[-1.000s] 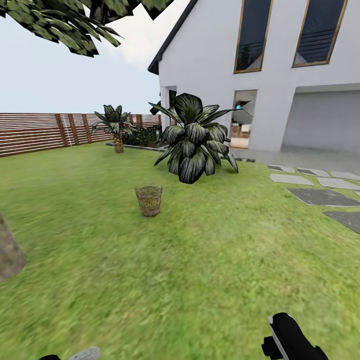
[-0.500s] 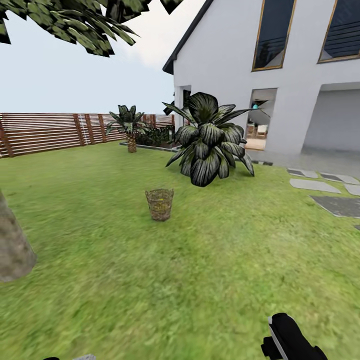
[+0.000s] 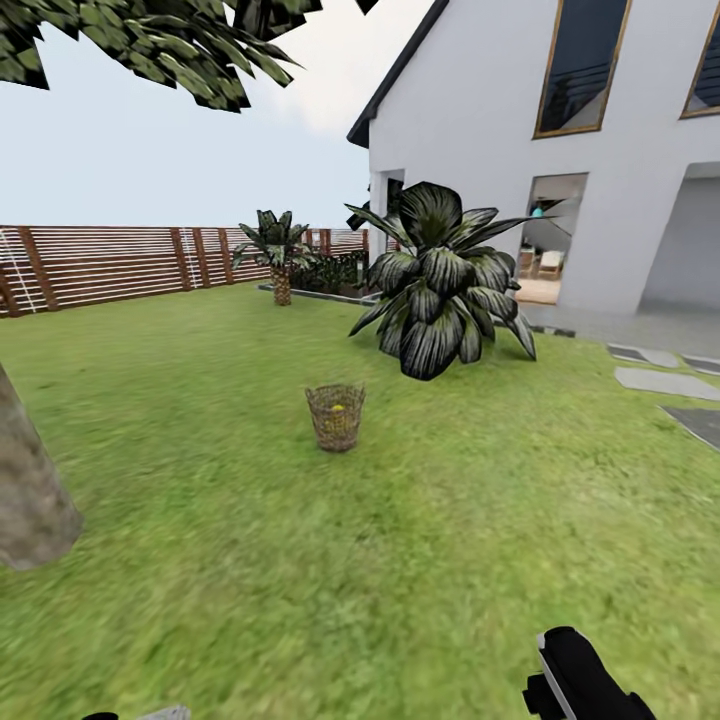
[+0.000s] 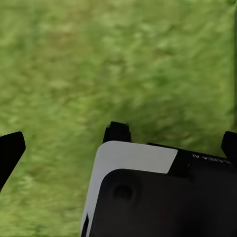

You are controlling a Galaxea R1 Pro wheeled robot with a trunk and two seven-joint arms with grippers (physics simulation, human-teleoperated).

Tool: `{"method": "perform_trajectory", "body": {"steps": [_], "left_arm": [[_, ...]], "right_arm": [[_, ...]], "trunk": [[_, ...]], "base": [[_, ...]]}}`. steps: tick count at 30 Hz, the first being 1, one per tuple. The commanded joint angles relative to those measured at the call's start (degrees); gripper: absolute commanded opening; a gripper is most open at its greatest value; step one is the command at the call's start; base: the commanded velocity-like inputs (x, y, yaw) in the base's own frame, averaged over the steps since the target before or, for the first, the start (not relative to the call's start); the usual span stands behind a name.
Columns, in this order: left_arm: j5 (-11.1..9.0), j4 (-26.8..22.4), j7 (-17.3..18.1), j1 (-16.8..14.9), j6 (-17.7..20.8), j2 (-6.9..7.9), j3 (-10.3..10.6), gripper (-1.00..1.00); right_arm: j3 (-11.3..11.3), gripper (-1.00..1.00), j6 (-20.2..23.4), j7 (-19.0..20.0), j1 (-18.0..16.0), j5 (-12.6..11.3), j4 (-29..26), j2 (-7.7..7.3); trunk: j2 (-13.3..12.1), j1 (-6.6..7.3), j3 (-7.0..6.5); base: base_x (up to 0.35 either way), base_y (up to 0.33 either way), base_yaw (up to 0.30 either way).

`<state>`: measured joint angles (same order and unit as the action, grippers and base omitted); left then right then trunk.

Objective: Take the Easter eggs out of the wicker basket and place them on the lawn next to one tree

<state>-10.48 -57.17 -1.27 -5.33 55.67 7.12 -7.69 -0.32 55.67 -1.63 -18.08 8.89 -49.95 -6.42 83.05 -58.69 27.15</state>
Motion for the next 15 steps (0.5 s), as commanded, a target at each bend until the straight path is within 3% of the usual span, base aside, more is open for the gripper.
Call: {"method": "perform_trajectory", "body": {"steps": [1, 15], "left_arm": [[-0.32, -0.06, -0.13, -0.03, 0.24, 0.0, -0.05, 1.0], [-0.38, -0.75, -0.05, -0.03, 0.23, 0.0, -0.05, 1.0]], "right_arm": [[0.01, 1.0, 0.23, -0.04, -0.02, 0.08, -0.06, 0.0], [-0.03, 1.0, 0.23, -0.04, -0.02, 0.08, -0.06, 0.0]], "trunk": [[0.03, -0.03, 0.06], [0.03, -0.03, 0.06]], "base": [[0.336, 0.0, 0.087], [0.337, 0.0, 0.082]]}}
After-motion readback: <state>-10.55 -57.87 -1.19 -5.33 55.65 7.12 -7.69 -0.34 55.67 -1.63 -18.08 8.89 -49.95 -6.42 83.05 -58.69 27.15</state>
